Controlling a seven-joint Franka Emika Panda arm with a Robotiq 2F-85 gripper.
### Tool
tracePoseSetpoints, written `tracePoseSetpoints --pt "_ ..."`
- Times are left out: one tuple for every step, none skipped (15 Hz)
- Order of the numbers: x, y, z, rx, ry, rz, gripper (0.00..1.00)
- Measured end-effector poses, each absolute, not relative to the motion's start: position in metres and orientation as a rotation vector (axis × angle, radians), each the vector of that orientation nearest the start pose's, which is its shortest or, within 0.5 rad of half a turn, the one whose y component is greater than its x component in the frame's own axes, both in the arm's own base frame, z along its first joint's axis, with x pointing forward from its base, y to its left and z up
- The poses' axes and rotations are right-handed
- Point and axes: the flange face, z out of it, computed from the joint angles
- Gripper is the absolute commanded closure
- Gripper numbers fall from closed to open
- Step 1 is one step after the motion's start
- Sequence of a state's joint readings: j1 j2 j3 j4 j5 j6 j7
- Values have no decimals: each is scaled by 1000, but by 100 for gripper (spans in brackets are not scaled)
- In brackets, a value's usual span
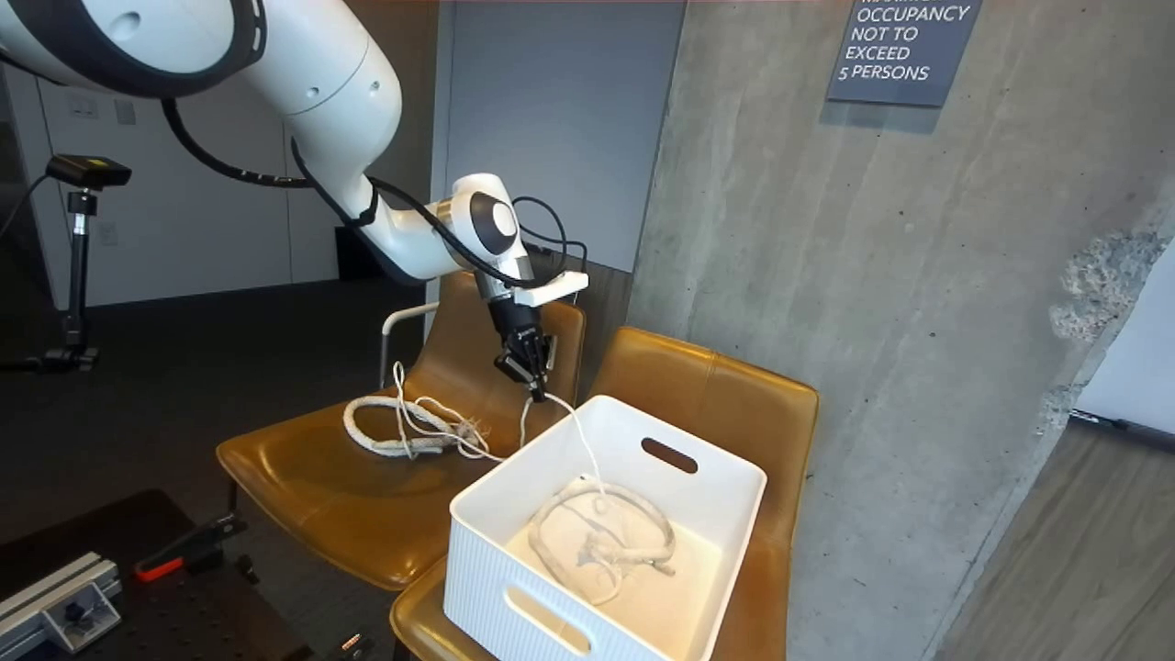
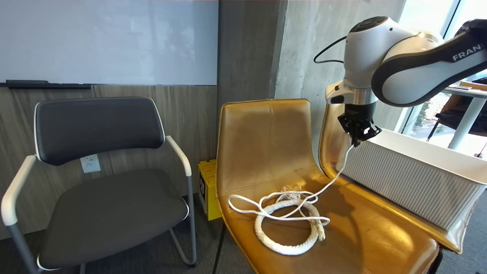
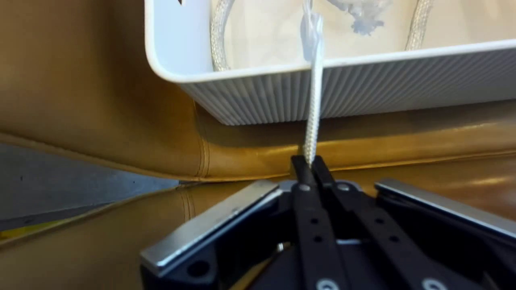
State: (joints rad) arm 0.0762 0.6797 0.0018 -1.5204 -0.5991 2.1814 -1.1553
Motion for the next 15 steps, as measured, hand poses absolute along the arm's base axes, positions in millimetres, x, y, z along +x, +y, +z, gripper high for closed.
tracePoseSetpoints --pt "710 52 264 1889 1950 -350 99" --pt "708 73 264 1879 1969 -330 99" --pt "705 98 265 1872 1993 -304 99" --pt "701 127 266 1866 2021 -273 99" --pt "695 157 267 1865 2049 -240 99" --pt "688 189 269 1861 2083 -207 99" --pt "680 222 272 1859 2119 -177 99" --pt "672 252 276 1856 2150 -149 99" --pt "664 280 281 1852 2179 -123 99" --pt "658 305 286 1845 2204 -99 99" --pt "652 325 290 1837 2227 -82 99" --pt "649 340 293 1831 2243 -69 99" --pt "647 351 295 1827 2254 -57 99" --pt "647 357 297 1831 2259 -46 99" --pt "649 360 297 1837 2261 -35 99"
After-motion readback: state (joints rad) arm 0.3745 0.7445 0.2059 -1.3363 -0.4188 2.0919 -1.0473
